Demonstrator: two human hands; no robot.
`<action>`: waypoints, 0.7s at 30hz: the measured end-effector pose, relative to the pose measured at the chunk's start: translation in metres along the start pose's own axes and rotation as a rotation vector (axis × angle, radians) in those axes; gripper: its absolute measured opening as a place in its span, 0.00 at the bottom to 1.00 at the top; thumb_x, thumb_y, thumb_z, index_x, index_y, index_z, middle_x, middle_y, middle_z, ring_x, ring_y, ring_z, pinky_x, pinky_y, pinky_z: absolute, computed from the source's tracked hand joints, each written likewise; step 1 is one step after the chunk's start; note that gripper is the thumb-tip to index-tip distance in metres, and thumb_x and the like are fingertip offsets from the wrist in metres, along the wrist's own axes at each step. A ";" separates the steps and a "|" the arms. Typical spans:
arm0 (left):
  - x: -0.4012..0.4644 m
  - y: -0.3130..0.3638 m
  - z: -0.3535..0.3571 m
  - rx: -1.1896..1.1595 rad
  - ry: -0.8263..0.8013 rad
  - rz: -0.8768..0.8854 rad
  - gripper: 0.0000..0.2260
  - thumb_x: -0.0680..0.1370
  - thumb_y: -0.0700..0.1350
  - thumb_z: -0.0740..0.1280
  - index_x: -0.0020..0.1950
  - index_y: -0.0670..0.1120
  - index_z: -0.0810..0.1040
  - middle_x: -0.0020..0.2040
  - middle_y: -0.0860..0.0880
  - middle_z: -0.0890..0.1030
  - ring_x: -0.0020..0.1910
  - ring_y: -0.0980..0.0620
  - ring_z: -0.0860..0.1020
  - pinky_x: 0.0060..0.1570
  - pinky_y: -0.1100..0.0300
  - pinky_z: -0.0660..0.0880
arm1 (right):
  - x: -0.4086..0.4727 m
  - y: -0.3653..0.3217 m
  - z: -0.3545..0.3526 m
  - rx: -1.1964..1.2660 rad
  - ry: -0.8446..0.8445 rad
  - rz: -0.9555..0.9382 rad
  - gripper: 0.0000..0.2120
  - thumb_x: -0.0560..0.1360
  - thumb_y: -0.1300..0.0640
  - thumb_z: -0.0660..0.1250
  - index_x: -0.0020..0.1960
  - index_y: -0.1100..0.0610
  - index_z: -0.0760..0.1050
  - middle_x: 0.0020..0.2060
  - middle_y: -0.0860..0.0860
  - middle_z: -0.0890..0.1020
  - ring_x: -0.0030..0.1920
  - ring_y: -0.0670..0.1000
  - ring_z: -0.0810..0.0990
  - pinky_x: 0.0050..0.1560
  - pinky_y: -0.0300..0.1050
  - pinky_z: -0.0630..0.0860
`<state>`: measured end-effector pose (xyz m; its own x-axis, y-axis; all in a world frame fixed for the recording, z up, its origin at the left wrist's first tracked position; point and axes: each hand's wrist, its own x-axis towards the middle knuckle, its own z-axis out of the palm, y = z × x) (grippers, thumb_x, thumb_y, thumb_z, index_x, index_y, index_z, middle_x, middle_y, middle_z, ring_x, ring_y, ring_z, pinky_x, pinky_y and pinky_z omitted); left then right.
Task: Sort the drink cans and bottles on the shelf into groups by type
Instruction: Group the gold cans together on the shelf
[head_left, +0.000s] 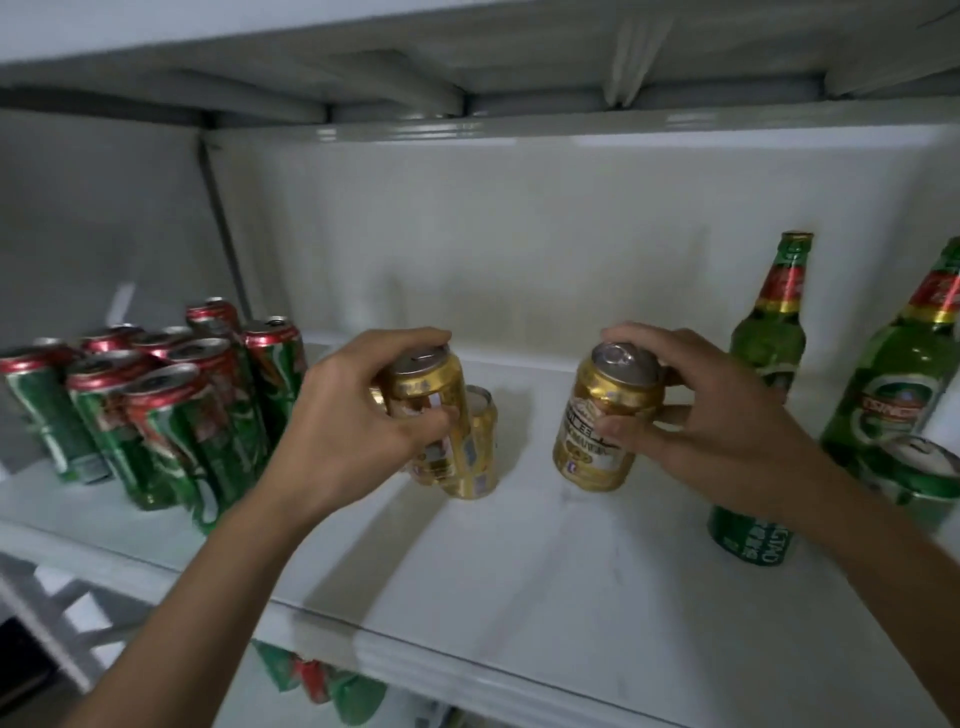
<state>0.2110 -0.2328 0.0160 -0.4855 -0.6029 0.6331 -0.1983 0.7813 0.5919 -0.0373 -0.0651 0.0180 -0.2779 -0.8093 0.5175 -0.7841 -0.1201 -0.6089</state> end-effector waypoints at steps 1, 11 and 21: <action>-0.002 -0.008 -0.006 0.002 0.006 -0.010 0.27 0.66 0.45 0.79 0.65 0.59 0.82 0.59 0.60 0.83 0.53 0.62 0.82 0.53 0.62 0.80 | -0.001 -0.003 0.013 0.015 -0.021 0.008 0.30 0.69 0.54 0.79 0.68 0.41 0.73 0.58 0.42 0.77 0.58 0.38 0.77 0.52 0.36 0.81; -0.005 -0.079 -0.047 0.014 -0.092 0.004 0.29 0.66 0.39 0.80 0.65 0.55 0.82 0.59 0.58 0.81 0.55 0.62 0.80 0.53 0.74 0.75 | -0.003 -0.037 0.120 0.062 0.058 0.093 0.32 0.68 0.56 0.81 0.60 0.29 0.72 0.55 0.34 0.76 0.58 0.33 0.76 0.52 0.36 0.82; -0.014 -0.119 -0.045 0.080 -0.207 -0.001 0.29 0.63 0.48 0.77 0.65 0.58 0.81 0.59 0.56 0.80 0.54 0.56 0.79 0.53 0.65 0.75 | -0.004 -0.065 0.173 -0.050 0.062 0.129 0.30 0.64 0.46 0.75 0.65 0.36 0.72 0.55 0.38 0.74 0.57 0.41 0.77 0.60 0.50 0.79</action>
<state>0.2799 -0.3242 -0.0410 -0.6479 -0.5637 0.5123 -0.2613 0.7962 0.5456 0.1107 -0.1538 -0.0488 -0.4103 -0.7791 0.4740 -0.7660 0.0124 -0.6427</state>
